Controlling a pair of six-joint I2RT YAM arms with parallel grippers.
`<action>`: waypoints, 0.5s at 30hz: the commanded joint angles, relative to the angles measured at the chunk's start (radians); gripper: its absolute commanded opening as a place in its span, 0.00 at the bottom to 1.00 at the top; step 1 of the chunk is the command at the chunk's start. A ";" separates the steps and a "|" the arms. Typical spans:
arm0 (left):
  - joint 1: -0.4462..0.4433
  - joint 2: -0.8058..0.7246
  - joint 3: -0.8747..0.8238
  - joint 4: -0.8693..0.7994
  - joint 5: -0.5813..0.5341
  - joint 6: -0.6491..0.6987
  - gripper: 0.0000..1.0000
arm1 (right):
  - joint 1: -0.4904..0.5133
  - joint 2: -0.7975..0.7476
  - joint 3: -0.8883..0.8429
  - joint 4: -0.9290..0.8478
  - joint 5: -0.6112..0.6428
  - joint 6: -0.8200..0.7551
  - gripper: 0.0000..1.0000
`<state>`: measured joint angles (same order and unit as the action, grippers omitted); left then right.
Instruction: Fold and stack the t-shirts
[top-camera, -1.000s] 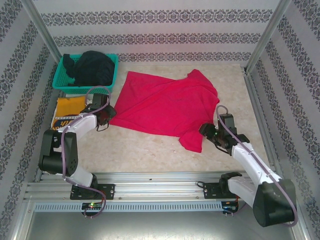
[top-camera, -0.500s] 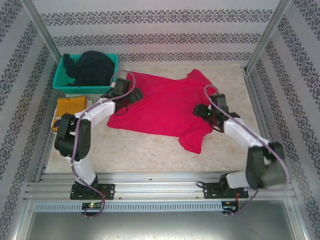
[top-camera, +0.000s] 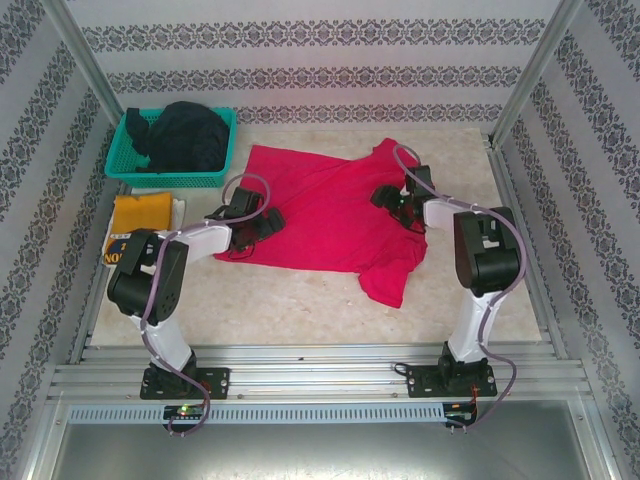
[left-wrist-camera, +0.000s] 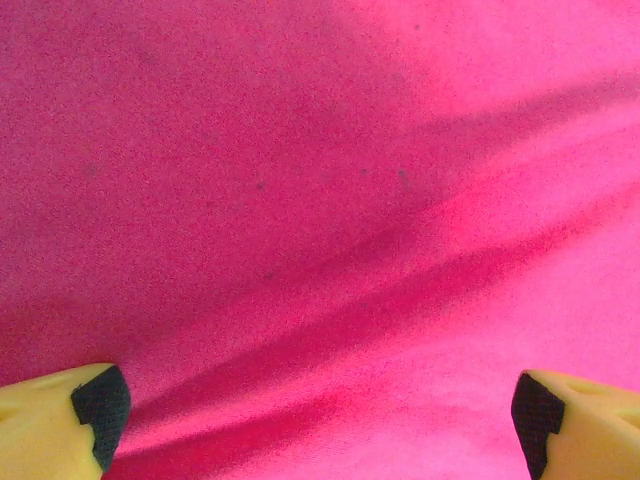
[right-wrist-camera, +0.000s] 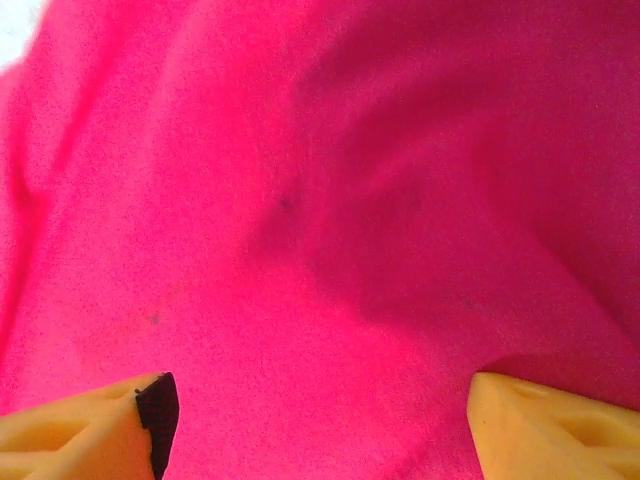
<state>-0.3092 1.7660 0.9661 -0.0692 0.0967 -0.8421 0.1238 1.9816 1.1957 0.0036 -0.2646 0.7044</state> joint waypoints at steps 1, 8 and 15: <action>-0.024 -0.002 -0.079 -0.029 0.008 -0.073 1.00 | -0.006 0.094 0.105 -0.047 -0.063 0.018 0.77; -0.051 -0.069 -0.134 -0.013 -0.039 -0.127 1.00 | 0.009 0.214 0.319 -0.091 -0.094 0.010 0.79; -0.042 -0.173 -0.109 -0.019 -0.103 -0.082 1.00 | 0.016 0.001 0.233 -0.057 -0.015 -0.100 0.81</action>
<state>-0.3515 1.6428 0.8658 -0.0666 0.0261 -0.9222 0.1291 2.1250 1.4731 -0.0589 -0.3248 0.6704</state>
